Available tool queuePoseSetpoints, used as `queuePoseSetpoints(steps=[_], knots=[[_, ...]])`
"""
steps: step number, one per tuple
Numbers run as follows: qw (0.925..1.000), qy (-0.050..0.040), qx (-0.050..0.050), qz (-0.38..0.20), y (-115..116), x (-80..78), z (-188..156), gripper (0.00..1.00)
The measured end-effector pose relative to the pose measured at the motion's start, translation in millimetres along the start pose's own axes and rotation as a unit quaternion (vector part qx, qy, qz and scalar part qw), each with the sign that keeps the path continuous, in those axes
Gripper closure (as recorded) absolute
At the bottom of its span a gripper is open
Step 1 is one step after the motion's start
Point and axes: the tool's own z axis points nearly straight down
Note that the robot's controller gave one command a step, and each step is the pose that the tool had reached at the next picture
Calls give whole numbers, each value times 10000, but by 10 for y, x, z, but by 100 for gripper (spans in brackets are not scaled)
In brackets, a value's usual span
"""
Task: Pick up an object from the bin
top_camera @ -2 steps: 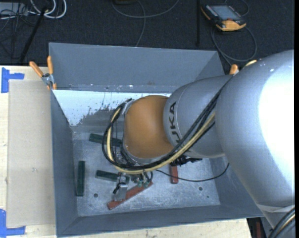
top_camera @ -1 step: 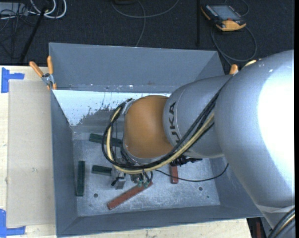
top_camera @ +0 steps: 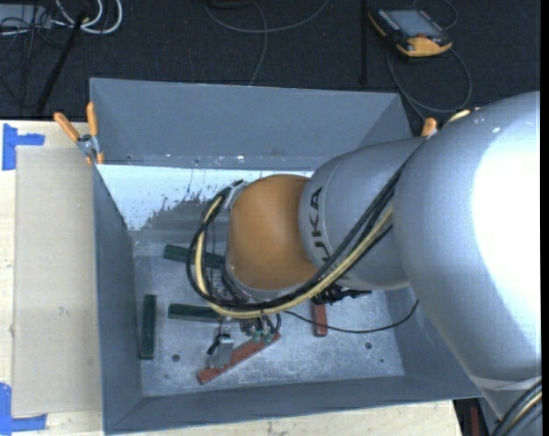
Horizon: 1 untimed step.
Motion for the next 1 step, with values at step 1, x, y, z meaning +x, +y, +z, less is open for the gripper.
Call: queuePoseSetpoints(steps=[1], knots=[[9985, -22, -8, 553, 235, -502, 158, 0]])
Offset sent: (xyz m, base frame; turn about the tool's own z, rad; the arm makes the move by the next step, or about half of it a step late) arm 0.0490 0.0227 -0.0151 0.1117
